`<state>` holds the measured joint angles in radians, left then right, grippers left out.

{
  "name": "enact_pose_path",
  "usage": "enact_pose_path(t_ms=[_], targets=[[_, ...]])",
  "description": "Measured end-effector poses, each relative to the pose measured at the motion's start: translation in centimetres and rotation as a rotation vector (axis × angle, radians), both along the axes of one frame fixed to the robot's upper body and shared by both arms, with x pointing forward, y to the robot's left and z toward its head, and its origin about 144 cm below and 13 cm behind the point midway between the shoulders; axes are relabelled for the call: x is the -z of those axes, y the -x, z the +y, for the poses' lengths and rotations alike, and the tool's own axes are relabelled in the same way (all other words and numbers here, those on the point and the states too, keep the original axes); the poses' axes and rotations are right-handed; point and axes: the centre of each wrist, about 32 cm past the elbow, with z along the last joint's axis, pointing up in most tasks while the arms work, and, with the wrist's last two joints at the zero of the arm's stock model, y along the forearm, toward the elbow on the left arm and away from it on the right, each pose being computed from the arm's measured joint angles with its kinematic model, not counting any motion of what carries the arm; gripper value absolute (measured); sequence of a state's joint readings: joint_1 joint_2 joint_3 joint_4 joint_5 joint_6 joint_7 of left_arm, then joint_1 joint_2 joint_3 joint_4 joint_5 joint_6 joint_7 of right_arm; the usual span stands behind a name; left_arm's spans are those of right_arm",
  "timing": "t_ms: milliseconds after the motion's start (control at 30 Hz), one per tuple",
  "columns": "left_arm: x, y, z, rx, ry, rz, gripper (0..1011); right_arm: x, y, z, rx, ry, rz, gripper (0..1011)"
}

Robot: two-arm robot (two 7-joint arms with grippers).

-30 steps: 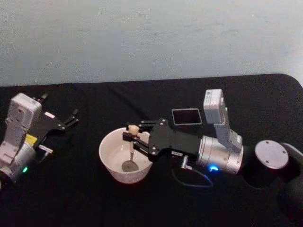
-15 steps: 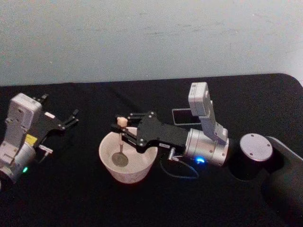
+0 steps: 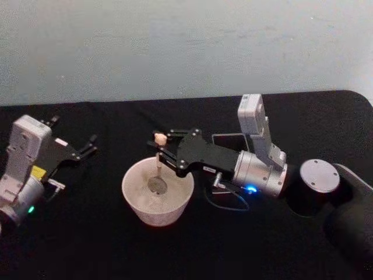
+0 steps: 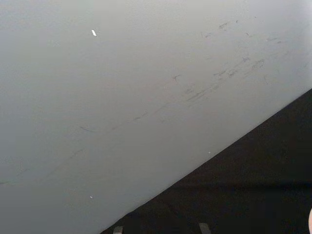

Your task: Pick up the stirring spoon with one hand, stir inside the cup, then place it back in its original position.

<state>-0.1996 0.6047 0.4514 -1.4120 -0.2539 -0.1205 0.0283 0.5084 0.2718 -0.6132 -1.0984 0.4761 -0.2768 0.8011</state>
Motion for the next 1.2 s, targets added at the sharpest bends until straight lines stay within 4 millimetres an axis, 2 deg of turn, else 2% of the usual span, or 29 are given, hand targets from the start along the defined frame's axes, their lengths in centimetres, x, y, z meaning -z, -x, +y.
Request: enact_pose_path(t_ms=[333, 600, 867, 1200], targets=[[0.0, 0.0, 0.0, 0.0, 0.0, 0.0, 1001, -0.1, 0.3, -0.6, 0.013, -0.002, -0.003, 211], [0.0, 0.0, 0.0, 0.0, 0.0, 0.0, 1001, -1.3, 0.4, -1.1, 0.024, -0.02, -0.041, 212], [0.0, 0.0, 0.0, 0.0, 0.0, 0.0, 1001, -4.1, 0.6, -2.3, 0.035, -0.034, -0.116, 212], [0.0, 0.0, 0.0, 0.0, 0.0, 0.0, 1002, -6.4, 1.2, -4.0, 0.05, -0.052, -0.172, 211]])
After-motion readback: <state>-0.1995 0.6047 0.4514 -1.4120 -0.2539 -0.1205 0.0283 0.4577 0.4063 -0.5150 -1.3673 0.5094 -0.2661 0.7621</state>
